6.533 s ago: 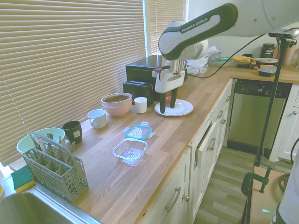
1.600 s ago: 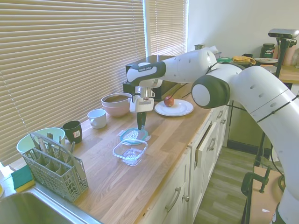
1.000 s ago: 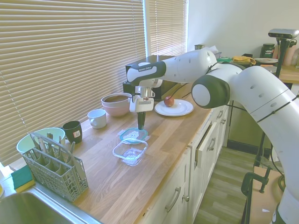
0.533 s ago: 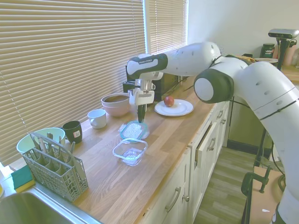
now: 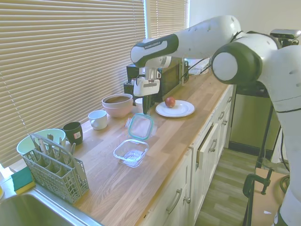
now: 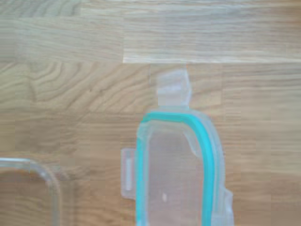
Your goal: Cover the lid of the food container
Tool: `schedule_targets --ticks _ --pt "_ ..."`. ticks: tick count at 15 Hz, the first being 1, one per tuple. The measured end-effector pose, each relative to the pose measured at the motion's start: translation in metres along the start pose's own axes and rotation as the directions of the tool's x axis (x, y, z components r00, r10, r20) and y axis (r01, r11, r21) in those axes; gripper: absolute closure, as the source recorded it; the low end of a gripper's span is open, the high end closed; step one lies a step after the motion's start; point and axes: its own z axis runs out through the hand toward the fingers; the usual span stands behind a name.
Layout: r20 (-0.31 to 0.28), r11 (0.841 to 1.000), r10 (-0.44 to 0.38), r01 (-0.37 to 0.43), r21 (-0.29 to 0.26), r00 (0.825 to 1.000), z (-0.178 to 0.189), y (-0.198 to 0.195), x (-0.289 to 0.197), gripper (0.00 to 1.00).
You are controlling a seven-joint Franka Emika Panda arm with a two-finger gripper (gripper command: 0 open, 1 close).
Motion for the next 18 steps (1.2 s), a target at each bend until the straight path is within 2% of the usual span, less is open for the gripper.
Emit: schedule_targets --ticks 3,10,18 --pt "-0.024 1.0 -0.028 0.028 -0.006 0.999 -0.02 -0.004 -0.041 1.0" --pt "-0.052 0.997 -0.071 0.07 -0.027 0.996 -0.007 0.002 -0.115 1.0" --pt "-0.086 0.997 -0.07 0.069 -0.024 0.994 -0.006 -0.021 -0.138 1.0"
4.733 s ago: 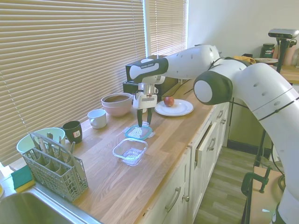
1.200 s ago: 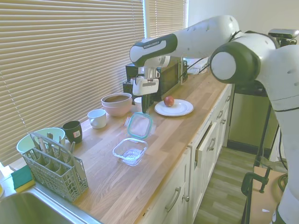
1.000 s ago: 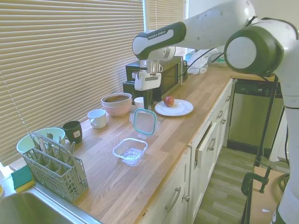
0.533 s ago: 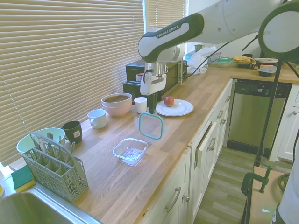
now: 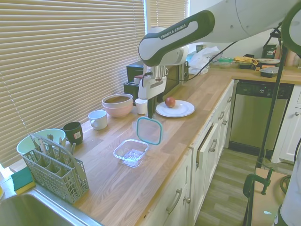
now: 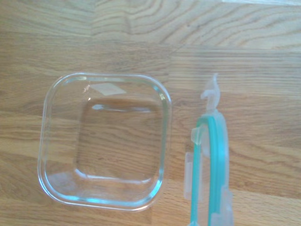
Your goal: Cover the lid of the food container
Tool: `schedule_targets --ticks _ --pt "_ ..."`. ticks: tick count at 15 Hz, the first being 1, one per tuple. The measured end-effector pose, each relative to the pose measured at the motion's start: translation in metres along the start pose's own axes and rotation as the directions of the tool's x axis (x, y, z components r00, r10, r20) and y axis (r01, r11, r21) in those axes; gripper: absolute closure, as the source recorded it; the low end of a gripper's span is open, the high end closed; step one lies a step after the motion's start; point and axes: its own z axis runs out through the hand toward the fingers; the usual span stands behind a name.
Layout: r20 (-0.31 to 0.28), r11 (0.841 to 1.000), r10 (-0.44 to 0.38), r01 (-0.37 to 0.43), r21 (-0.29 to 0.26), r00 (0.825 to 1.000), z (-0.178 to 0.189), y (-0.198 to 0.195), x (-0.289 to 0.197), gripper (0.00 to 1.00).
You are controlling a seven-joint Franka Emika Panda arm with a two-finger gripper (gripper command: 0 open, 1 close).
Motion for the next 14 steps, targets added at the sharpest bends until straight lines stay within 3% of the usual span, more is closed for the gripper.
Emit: schedule_targets --ticks 14 --pt "-0.034 1.0 -0.008 0.008 -0.004 0.999 -0.023 -0.028 0.002 1.0"
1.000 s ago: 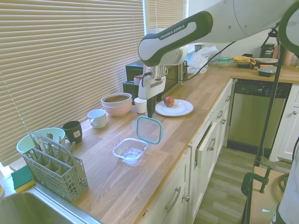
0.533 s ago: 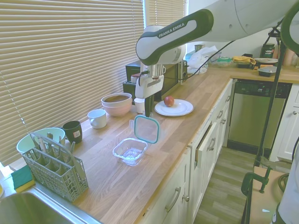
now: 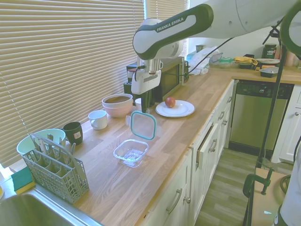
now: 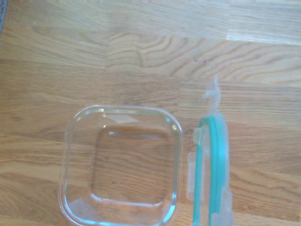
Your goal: Cover the lid of the food container
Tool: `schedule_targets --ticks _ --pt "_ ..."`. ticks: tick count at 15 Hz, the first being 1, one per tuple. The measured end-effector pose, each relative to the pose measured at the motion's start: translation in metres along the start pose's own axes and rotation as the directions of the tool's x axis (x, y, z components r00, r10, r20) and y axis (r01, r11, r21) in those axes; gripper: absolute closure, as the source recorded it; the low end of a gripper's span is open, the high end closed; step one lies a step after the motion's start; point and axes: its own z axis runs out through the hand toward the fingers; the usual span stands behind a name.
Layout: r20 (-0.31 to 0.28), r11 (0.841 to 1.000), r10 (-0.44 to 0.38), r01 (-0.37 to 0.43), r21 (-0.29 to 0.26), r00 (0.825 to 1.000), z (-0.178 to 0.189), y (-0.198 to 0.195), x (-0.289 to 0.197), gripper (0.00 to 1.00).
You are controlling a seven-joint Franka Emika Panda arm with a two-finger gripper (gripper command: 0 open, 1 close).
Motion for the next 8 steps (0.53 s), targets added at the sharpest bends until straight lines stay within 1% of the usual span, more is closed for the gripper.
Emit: schedule_targets --ticks 4,8 --pt "-0.001 1.0 -0.016 0.016 -0.009 1.0 0.002 -0.014 -0.003 1.0" --pt "0.0 0.999 -0.037 0.037 -0.026 0.999 0.005 -0.038 -0.017 1.0"
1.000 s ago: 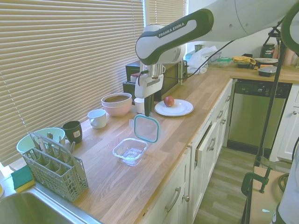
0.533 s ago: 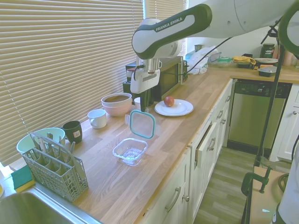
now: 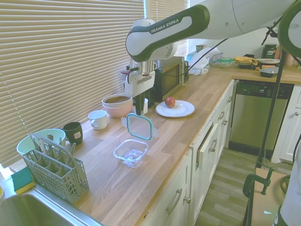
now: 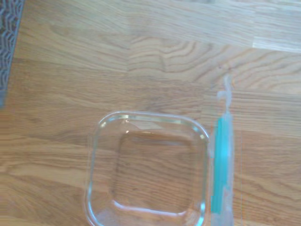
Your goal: Cover the lid of the food container
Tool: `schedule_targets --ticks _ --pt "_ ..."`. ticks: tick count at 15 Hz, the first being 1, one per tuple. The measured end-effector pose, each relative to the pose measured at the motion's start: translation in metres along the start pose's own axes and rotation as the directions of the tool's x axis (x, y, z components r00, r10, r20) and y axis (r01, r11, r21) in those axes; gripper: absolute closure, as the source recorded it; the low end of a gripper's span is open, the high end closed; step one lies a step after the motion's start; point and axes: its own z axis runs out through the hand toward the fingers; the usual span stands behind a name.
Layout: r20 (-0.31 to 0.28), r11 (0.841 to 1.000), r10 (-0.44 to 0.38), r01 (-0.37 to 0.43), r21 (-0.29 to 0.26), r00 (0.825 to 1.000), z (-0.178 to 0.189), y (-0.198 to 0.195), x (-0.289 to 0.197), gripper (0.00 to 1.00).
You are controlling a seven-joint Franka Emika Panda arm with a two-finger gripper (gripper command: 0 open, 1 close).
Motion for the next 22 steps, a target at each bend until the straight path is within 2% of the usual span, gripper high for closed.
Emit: schedule_targets --ticks 7,13,18,22 --pt "0.011 0.997 -0.027 0.028 -0.07 1.0 0.034 -0.054 -0.027 1.0" --pt "-0.003 0.992 -0.045 0.044 -0.116 0.999 0.062 -0.077 -0.047 1.0" --pt "-0.021 0.982 -0.078 0.073 -0.173 0.997 0.096 -0.101 -0.075 1.0" --pt "-0.026 0.98 -0.08 0.074 -0.185 0.996 0.116 -0.11 -0.081 1.0"
